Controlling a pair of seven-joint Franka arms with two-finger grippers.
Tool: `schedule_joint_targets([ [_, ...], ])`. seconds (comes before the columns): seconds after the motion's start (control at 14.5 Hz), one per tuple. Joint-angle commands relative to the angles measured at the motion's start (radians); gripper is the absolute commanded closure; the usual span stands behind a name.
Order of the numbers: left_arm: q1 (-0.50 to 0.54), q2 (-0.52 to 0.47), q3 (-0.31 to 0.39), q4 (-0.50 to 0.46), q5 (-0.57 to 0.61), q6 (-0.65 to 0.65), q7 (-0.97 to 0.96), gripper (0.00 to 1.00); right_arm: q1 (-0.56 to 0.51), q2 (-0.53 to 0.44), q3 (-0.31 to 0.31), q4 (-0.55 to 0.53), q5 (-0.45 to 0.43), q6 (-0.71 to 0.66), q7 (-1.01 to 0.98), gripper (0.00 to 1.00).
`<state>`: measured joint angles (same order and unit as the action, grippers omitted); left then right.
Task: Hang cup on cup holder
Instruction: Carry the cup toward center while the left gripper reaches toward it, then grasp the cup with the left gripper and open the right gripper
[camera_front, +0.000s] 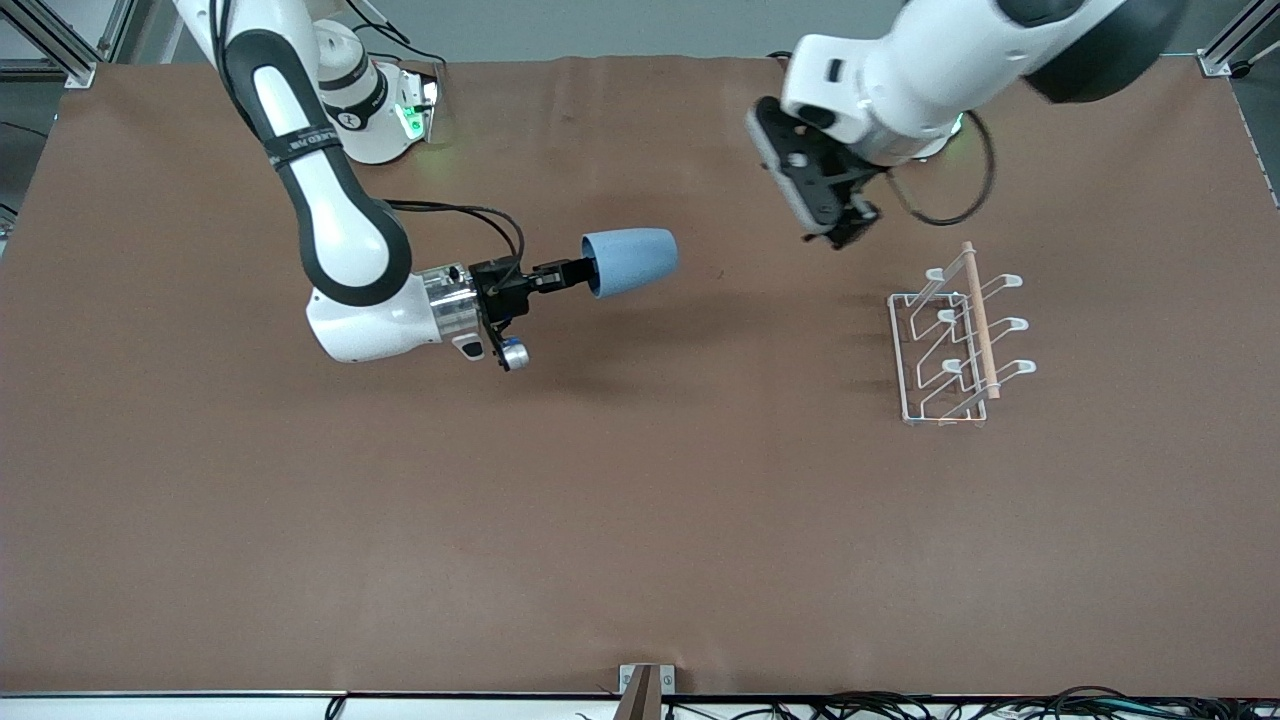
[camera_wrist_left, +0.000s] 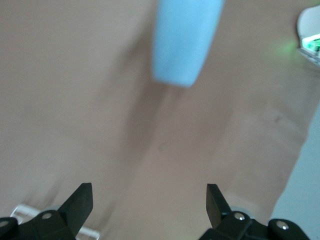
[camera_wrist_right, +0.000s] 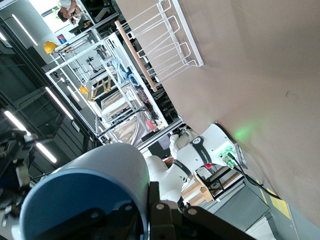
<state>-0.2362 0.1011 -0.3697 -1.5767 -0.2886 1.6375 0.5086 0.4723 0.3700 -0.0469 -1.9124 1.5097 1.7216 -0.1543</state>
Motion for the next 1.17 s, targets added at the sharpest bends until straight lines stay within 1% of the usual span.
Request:
schedule_joint_targets([
  [0.0, -0.04, 0.116, -0.006, 0.073, -0.035, 0.03, 0.01, 0.0, 0.009, -0.016, -0.008, -0.014, 0.029, 0.006, 0.005, 0.99],
  [0.21, -0.058, 0.19, -0.017, 0.075, -0.037, 0.111, 0.022, 0.0, 0.009, -0.016, -0.008, -0.014, 0.033, 0.006, 0.004, 0.99],
  [0.34, -0.066, 0.212, -0.043, 0.075, -0.035, 0.165, 0.021, 0.0, 0.009, -0.016, -0.008, -0.014, 0.033, 0.004, 0.002, 0.99],
  [0.76, -0.115, 0.247, -0.044, 0.076, -0.035, 0.252, 0.025, 0.0, 0.012, -0.016, -0.01, -0.016, 0.033, 0.009, -0.004, 0.99],
  [0.96, -0.13, 0.293, -0.045, 0.109, -0.035, 0.295, 0.024, 0.0, 0.012, -0.016, -0.01, -0.017, 0.033, 0.007, -0.004, 0.99],
  [1.1, -0.141, 0.31, -0.043, 0.109, -0.037, 0.309, 0.024, 0.0, 0.012, -0.016, -0.01, -0.019, 0.033, 0.009, -0.004, 0.99],
])
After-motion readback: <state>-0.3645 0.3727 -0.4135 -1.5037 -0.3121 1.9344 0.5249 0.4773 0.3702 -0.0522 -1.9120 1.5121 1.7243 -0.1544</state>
